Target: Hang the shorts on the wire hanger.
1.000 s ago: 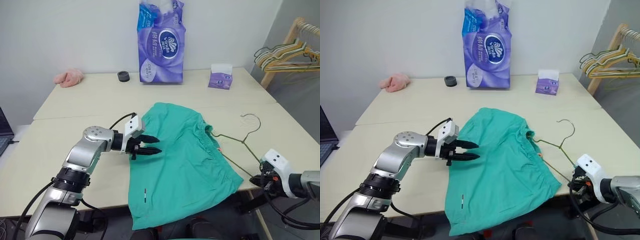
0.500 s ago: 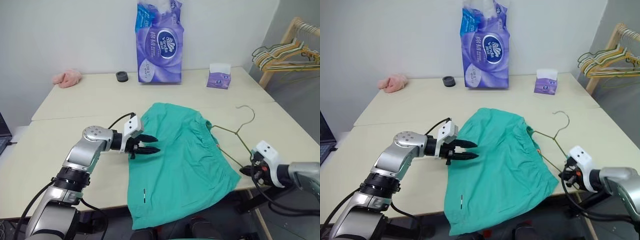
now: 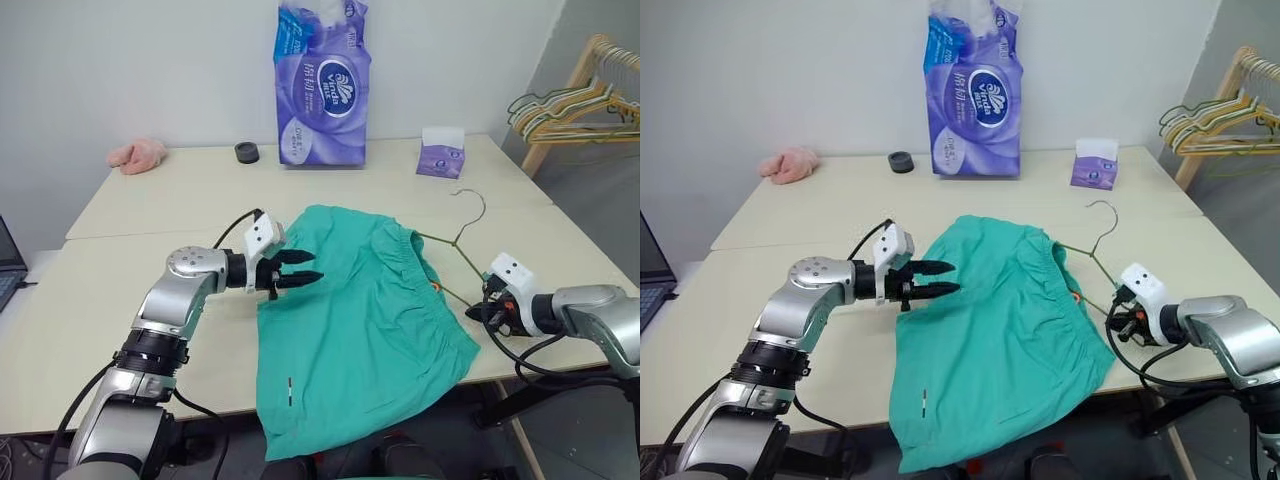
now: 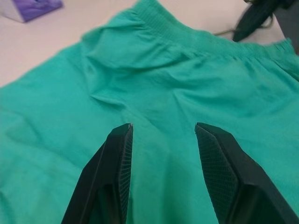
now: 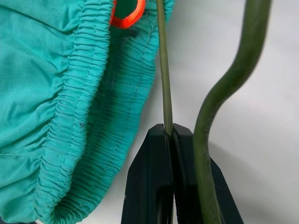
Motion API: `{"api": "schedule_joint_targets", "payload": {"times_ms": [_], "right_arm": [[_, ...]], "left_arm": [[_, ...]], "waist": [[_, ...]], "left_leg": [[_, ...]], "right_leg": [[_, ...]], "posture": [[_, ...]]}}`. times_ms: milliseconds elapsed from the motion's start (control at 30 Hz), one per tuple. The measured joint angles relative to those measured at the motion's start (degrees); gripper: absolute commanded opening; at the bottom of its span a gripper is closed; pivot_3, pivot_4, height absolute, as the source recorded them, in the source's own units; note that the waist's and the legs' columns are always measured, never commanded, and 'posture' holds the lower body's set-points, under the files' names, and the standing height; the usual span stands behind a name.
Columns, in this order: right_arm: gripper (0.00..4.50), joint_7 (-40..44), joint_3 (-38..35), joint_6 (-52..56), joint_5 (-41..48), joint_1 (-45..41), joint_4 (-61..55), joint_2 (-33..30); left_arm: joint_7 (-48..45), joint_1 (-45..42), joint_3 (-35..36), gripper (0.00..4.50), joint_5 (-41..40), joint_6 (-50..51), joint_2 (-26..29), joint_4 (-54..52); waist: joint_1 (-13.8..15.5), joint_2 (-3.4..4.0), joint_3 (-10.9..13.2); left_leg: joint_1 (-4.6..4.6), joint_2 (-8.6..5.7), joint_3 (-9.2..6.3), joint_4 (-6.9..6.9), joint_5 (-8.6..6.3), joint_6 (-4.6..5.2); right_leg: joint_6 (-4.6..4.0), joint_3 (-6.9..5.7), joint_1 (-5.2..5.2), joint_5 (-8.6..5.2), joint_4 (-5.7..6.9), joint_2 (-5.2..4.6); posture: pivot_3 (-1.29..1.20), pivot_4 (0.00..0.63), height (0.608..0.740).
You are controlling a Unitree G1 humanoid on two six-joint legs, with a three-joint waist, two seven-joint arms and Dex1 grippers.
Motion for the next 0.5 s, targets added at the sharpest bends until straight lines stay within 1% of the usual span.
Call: {"api": "schedule_joint_targets", "payload": {"times_ms": [133, 167, 200, 300, 367, 500], "right_arm": [[0.00, -0.21, 0.00, -3.06, -2.41, -0.27, -3.84, -1.78], [0.00, -0.25, 0.01, -3.75, -3.12, -0.51, -4.85, -2.06], [0.00, -0.27, 0.03, -4.28, -3.60, -0.76, -5.79, -2.06], [0.00, -0.16, 0.84, -4.62, -4.35, -0.95, -9.08, -2.04], [0.00, -0.07, 1.91, -4.82, -4.74, -0.99, -10.99, -2.04], [0.00, 0.51, 3.81, -5.67, -5.97, -1.00, -13.97, -2.64]], "left_arm": [[0.97, -4.75, 2.63, 3.89, -2.16, 1.01, -1.60, 2.98], [1.12, -6.31, 3.49, 4.23, -2.50, 1.16, -1.90, 3.60], [1.00, -8.00, 4.08, 4.46, -3.18, 1.28, -1.95, 4.43], [-1.47, -12.39, 4.06, 4.46, -3.86, 1.12, -1.78, 6.12], [-5.40, -14.40, 3.25, 4.46, -3.81, 0.70, -0.87, 7.55], [-14.69, -17.27, -1.16, 4.46, -1.43, -2.76, 2.32, 10.40]], "waist": [[0.00, -0.01, -0.01], [-0.02, -0.02, -0.01], [-0.03, -0.02, -0.01], [-0.10, -0.01, -0.02], [-0.34, -0.01, -0.02], [-0.78, 0.01, -0.03]], "left_leg": [[-0.03, -0.01, 0.00, 0.03, 0.00, 0.00], [-0.03, -0.01, 0.00, 0.03, 0.00, 0.00], [-0.03, -0.01, 0.00, 0.03, 0.00, 0.00], [-0.03, -0.01, 0.01, 0.02, 0.00, -0.01], [-0.03, -0.01, 0.03, 0.02, 0.00, -0.01], [-0.02, -0.01, 0.04, 0.02, 0.00, -0.02]], "right_leg": [[0.05, -0.01, -0.01, 0.03, -0.02, 0.00], [0.05, -0.01, -0.01, 0.03, -0.02, 0.00], [0.05, -0.01, -0.01, 0.03, -0.02, 0.00], [0.05, 0.00, -0.01, 0.03, -0.03, 0.00], [0.05, 0.02, -0.03, 0.03, -0.03, 0.00], [0.05, 0.01, -0.03, 0.03, -0.03, 0.01]], "posture": [[-0.14, 0.007, 0.740], [-0.14, 0.007, 0.740], [-0.14, 0.007, 0.740], [-0.15, 0.006, 0.740], [-0.16, 0.005, 0.740], [-0.17, 0.005, 0.740]]}}
